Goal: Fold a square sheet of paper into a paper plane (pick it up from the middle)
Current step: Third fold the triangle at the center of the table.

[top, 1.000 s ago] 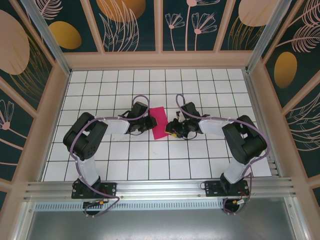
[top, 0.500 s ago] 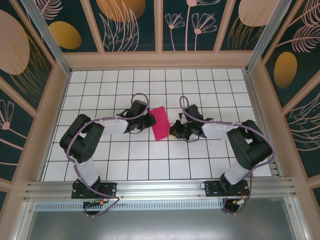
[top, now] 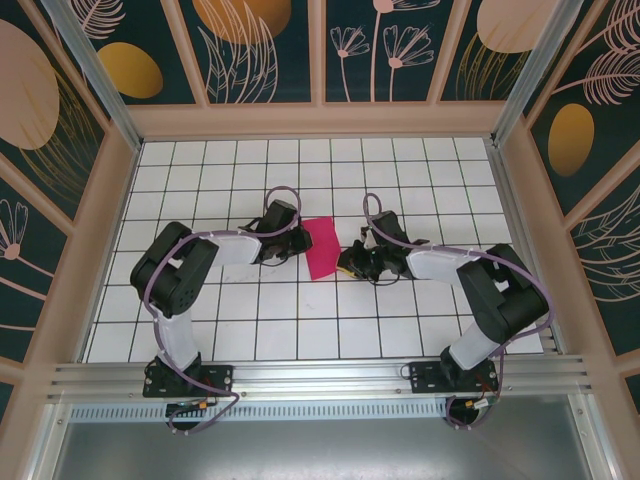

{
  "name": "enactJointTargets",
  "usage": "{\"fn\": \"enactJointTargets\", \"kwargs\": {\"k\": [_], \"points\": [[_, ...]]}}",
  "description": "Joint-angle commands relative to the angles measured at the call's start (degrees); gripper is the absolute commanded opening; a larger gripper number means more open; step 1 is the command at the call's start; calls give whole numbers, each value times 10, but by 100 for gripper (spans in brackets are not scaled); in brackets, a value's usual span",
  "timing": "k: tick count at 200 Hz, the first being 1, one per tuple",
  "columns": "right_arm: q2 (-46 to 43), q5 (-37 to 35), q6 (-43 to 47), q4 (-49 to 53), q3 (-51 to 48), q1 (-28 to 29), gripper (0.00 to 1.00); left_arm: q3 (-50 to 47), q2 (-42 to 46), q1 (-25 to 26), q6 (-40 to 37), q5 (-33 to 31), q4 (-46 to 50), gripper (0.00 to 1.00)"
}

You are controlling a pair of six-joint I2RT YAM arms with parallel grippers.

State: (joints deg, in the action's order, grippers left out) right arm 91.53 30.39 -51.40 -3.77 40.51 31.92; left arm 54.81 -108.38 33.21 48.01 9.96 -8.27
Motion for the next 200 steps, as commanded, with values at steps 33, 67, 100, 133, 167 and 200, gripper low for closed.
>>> {"fn": "enactJointTargets", "kwargs": {"k": [33,67,100,133,167,200], "points": [[-12,-12,-8,-14,-10,-20,19,6,-27,0,-33,-6,35,16],[-14,-7,-10,-21,-11,-25,19,6,-29,0,-47,-5,38,16],[-7,21,-16,-41,-12,-26,14,23,-32,0,-48,-2,36,15],[-6,49,-20,-51,-12,-24,7,29,-36,0,-50,9,28,15],[1,59,-27,-77,-1,-17,6,32,-40,0,-60,20,20,14],[44,52,-28,-75,43,-9,6,33,-39,0,-67,22,22,14]]}}
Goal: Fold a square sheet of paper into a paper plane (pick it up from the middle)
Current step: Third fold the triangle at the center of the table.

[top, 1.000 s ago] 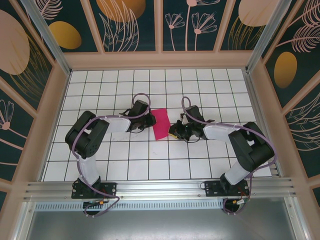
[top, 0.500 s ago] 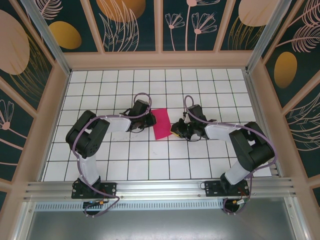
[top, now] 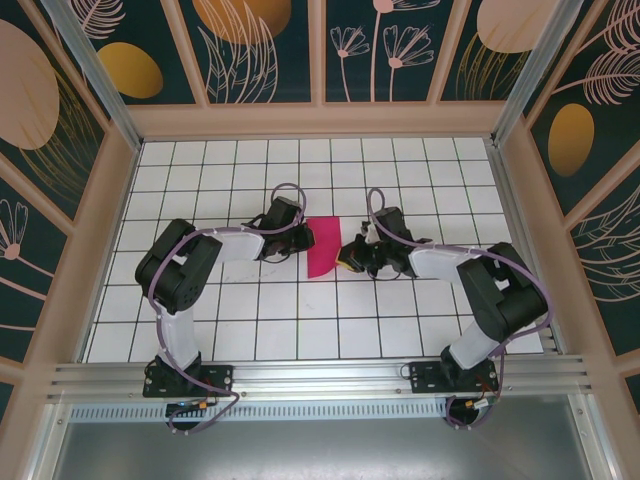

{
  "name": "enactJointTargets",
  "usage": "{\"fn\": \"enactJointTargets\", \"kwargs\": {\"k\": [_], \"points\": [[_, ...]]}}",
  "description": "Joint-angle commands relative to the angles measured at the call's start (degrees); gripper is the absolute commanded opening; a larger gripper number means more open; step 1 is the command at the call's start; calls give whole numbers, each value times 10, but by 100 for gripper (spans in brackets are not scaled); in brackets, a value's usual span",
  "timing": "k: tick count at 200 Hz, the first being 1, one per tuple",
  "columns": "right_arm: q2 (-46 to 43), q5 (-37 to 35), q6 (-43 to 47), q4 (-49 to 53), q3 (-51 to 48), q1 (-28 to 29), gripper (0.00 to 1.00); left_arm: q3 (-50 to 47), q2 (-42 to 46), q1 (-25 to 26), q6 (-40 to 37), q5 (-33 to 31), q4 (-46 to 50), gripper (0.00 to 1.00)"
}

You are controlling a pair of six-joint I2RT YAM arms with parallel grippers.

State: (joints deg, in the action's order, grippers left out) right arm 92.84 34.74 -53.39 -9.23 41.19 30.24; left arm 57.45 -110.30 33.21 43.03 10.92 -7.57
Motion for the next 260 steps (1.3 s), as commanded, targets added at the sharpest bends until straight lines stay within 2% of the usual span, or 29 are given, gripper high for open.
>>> {"fn": "enactJointTargets", "kwargs": {"k": [1,79,157,207,260], "points": [[32,9,-9,-20,37,8,6,6,-19,0,-18,12,16,14],[102,-19,-14,-5,104,8,6,18,-16,0,-26,22,17,14],[136,-31,-14,-4,122,8,6,21,19,0,-21,7,6,14],[142,-24,-20,-31,118,18,6,30,-9,0,-14,-10,-2,11],[149,-23,-26,-52,121,17,6,35,-23,-1,-18,-24,28,7]]}}
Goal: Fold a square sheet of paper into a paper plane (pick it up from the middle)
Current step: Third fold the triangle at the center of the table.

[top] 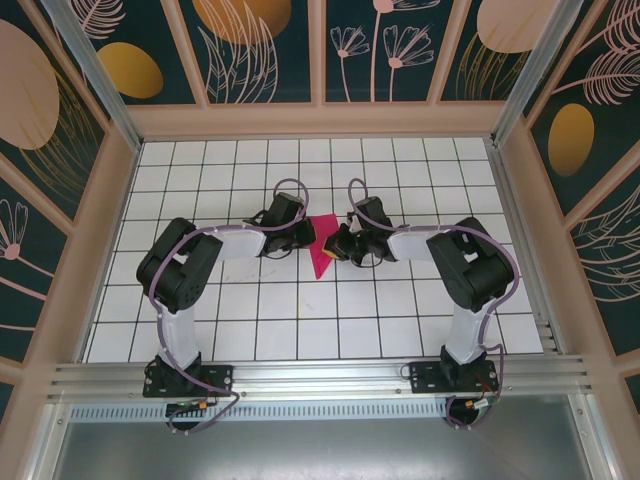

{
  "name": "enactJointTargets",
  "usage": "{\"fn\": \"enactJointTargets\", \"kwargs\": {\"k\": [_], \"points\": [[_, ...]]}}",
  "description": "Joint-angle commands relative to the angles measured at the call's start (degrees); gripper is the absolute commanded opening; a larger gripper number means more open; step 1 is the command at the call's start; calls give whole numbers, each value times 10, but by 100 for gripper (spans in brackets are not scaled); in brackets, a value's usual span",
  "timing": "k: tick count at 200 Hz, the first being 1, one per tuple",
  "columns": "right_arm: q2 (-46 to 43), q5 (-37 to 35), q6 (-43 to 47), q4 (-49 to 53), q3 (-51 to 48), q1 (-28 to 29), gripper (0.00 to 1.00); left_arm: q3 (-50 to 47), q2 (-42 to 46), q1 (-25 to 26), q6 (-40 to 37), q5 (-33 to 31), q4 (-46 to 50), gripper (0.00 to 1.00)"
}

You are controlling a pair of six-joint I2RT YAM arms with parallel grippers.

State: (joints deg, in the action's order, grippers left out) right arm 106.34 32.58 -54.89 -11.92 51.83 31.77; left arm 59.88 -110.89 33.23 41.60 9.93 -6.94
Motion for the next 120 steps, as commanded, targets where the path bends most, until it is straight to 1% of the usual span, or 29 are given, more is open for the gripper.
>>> {"fn": "enactJointTargets", "kwargs": {"k": [1,120], "points": [[14,-1,-11,-25,15,2,6,10,-17,0,-4,-14,22,7],[40,-4,-20,-44,26,-1,6,14,-29,-1,-8,-11,33,3]]}}
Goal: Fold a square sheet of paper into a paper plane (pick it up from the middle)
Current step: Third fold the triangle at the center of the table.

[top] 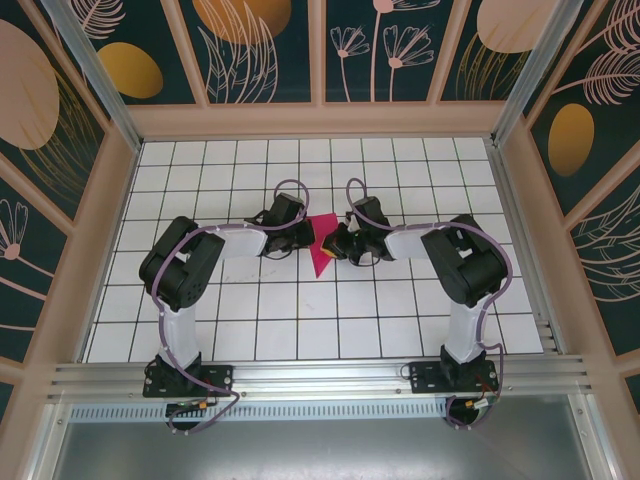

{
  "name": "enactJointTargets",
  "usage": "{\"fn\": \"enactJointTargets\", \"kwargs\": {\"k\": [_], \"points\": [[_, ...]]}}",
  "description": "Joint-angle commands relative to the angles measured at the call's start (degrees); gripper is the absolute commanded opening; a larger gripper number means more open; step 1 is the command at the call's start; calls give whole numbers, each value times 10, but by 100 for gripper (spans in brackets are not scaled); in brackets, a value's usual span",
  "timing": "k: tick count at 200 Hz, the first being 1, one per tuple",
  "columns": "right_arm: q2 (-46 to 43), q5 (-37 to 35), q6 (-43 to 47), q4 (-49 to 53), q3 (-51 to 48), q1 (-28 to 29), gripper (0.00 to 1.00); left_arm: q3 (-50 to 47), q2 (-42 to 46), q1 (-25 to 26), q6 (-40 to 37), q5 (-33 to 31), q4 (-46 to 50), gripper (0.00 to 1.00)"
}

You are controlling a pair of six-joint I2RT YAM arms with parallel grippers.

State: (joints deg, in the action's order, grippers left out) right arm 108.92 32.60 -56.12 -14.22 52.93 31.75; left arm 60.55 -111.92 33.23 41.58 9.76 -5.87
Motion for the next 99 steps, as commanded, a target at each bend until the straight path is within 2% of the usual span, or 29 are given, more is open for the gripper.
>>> {"fn": "enactJointTargets", "kwargs": {"k": [1,99], "points": [[14,-4,-7,-21,15,-1,6,7,-19,0,-8,-8,22,3],[31,-3,-3,-19,24,0,6,7,-21,0,-10,-4,23,3]]}}
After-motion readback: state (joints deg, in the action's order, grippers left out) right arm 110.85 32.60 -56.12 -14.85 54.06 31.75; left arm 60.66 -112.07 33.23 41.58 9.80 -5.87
